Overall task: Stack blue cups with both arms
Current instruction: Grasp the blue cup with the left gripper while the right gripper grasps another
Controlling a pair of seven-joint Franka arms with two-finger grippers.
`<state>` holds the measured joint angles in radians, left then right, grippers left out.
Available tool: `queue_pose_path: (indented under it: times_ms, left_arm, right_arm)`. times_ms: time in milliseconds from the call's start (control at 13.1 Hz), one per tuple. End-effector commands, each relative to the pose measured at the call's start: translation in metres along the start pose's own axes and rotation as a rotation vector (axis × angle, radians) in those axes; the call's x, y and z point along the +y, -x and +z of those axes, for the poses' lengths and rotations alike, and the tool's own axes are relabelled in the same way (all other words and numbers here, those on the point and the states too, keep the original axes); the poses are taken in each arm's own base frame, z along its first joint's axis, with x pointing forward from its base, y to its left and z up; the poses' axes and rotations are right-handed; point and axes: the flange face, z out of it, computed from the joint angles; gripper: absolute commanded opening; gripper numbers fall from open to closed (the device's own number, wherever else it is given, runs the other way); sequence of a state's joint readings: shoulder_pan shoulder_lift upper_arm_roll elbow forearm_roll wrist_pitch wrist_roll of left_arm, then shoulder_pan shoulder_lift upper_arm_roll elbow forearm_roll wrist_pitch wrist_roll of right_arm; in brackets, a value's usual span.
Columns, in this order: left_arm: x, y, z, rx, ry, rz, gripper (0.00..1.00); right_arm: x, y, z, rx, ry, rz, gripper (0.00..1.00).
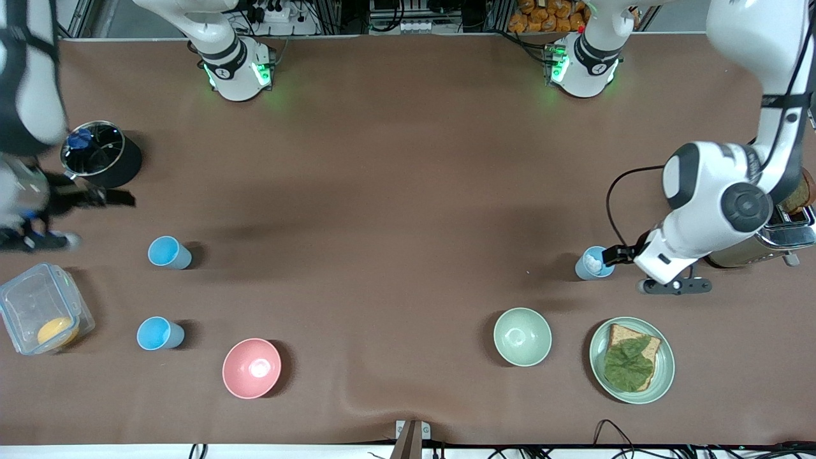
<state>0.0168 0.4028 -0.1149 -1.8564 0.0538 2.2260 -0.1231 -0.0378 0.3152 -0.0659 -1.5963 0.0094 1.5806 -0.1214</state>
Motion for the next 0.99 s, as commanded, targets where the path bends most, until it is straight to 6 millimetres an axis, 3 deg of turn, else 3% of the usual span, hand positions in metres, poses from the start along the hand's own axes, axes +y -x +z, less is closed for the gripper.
queue_pose_path:
  times_ms: [0, 76, 228, 304, 457, 609, 685, 761, 837, 913]
  left_arm:
    - [-0.001, 0.006, 0.035, -0.019, 0.016, -0.020, 0.92]
    - [-0.003, 0.008, 0.045, -0.012, 0.019, -0.023, 0.86]
    - [-0.008, 0.010, 0.061, -0.022, 0.021, -0.032, 0.63]
    - [-0.008, 0.010, 0.064, -0.027, 0.021, -0.034, 0.45]
    - [-0.006, 0.011, 0.068, -0.033, 0.023, -0.037, 0.00]
    - [0.000, 0.008, 0.063, -0.023, 0.029, -0.033, 0.00]
    - [0.010, 0.008, 0.060, -0.018, 0.034, -0.030, 0.00]
    - [0.037, 0.008, 0.055, -0.011, 0.047, -0.056, 0.00]
    - [0.070, 0.009, 0.045, 0.003, 0.057, -0.092, 0.00]
    - [0.108, 0.012, 0.036, 0.013, 0.064, -0.120, 0.00]
  right_arm:
    - [0.003, -0.044, 0.055, -0.024, -0.001, -0.034, 1.00]
    - [0.001, -0.056, 0.077, -0.016, 0.000, -0.042, 1.00]
    - [-0.010, -0.072, 0.126, 0.004, 0.002, -0.056, 1.00]
    - [-0.013, -0.073, 0.153, 0.020, 0.003, -0.058, 1.00]
    - [-0.011, -0.071, 0.180, 0.044, 0.007, -0.055, 1.00]
    - [-0.008, -0.072, 0.194, 0.041, 0.006, -0.051, 1.00]
    - [-0.009, -0.072, 0.194, 0.039, 0.006, -0.054, 0.77]
    - [-0.012, -0.072, 0.194, 0.038, 0.007, -0.063, 0.30]
    - [-0.015, -0.071, 0.193, 0.033, 0.009, -0.086, 0.11]
    - [-0.015, -0.072, 0.194, 0.031, 0.009, -0.094, 0.00]
